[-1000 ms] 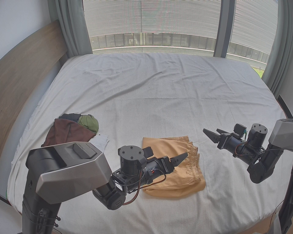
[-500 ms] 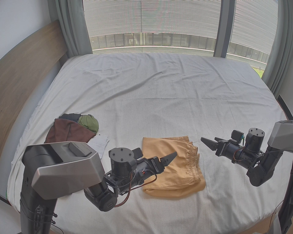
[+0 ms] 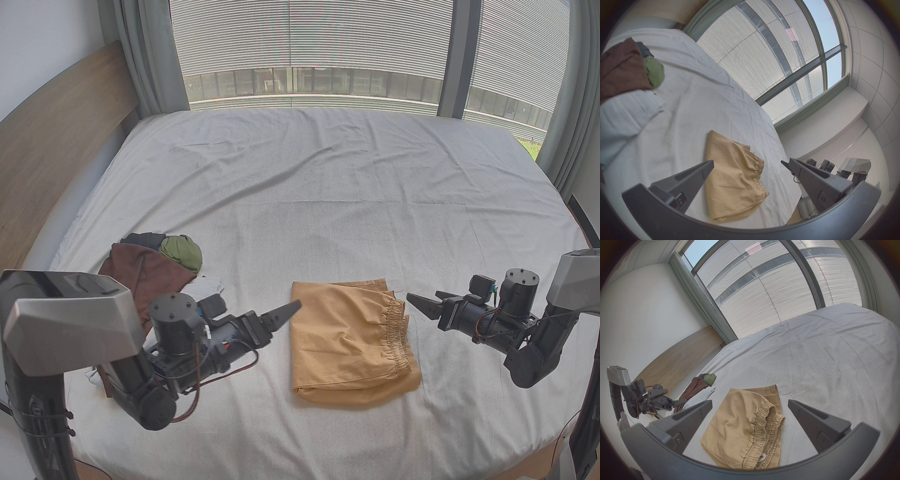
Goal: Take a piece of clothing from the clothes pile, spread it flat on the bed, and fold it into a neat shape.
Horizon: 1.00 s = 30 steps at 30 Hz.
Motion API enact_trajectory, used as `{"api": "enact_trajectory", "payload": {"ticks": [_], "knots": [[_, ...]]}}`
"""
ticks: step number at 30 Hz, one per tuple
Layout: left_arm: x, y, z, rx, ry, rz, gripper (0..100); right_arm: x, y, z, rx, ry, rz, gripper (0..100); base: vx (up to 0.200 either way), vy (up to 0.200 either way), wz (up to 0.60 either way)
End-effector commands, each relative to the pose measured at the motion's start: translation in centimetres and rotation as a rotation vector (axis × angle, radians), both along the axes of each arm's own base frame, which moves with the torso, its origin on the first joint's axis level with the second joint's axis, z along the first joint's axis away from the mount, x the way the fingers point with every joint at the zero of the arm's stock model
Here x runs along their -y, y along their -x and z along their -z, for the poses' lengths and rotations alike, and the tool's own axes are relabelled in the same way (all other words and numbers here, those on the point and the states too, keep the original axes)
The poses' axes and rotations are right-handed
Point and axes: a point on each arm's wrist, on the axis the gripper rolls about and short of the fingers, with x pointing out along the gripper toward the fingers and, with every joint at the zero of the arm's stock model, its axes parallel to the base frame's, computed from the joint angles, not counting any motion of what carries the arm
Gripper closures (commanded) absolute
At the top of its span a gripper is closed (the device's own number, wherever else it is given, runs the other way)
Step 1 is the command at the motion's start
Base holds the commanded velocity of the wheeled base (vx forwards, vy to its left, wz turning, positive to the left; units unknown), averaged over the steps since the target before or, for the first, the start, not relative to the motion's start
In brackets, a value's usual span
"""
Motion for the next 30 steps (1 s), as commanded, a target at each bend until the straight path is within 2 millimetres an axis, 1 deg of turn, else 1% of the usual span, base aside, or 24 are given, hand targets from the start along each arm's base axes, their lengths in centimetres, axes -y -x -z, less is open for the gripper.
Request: {"api": "enact_trajectory", "payload": {"ticks": [1, 3, 7, 8, 10, 11, 13, 14, 16, 18, 19, 26, 30], "knots": [[-4.5, 2.1, -3.4, 0.047, 0.007, -0.048, 0, -0.3, 0.4, 0.2, -0.011, 0.008, -0.015, 0, 0.000, 0.000, 0.00], [-5.2, 2.9, -4.1, 0.060, 0.003, -0.052, 0, -0.4, 0.4, 0.2, -0.012, 0.008, -0.016, 0, 0.000, 0.000, 0.00], [-6.3, 3.1, -5.5, 0.127, -0.020, -0.059, 0, -0.6, 0.8, 0.5, -0.030, 0.012, -0.025, 0, 0.000, 0.000, 0.00], [-6.8, 3.1, -5.5, 0.144, -0.042, -0.074, 0, -0.7, 0.8, 0.5, -0.029, 0.012, -0.027, 0, 0.000, 0.000, 0.00], [-7.8, 3.2, -5.0, 0.163, -0.114, -0.098, 0, -0.7, 0.9, 0.8, -0.041, 0.014, -0.030, 0, 0.000, 0.000, 0.00], [-8.0, 3.3, -4.9, 0.166, -0.128, -0.100, 0, -0.7, 0.9, 0.8, -0.041, 0.014, -0.030, 0, 0.000, 0.000, 0.00], [-9.0, 4.1, -3.4, 0.187, -0.285, -0.097, 0, -0.7, 0.9, 1.0, -0.057, 0.016, -0.030, 0, 0.000, 0.000, 0.00], [-9.1, 4.2, -3.0, 0.190, -0.313, -0.091, 0, -0.7, 0.9, 1.1, -0.063, 0.017, -0.030, 0, 0.000, 0.000, 0.00], [-10.2, 4.9, -2.0, 0.226, -0.469, -0.075, 0, -0.7, 0.9, 2.1, -0.125, 0.029, -0.029, 0, 0.000, 0.000, 0.00], [-10.7, 5.2, -1.7, 0.240, -0.526, -0.071, 0, -0.7, 0.9, 2.5, -0.152, 0.035, -0.029, 0, 0.000, 0.000, 0.00], [-11.1, 5.5, -1.3, 0.256, -0.579, -0.050, 0, -0.8, 0.9, 3.4, -0.186, 0.043, -0.031, 0, 0.000, 0.000, 0.00], [-10.6, 5.6, 0.7, 0.203, -0.609, 0.021, 0, -0.7, 0.8, 6.2, -0.272, 0.062, -0.028, 0, 0.000, 0.000, 0.00], [-10.6, 5.6, 0.7, 0.200, -0.608, 0.021, 0, -0.8, 0.8, 7.1, -0.300, 0.066, -0.030, 0, 0.000, 0.000, 0.00]]}}
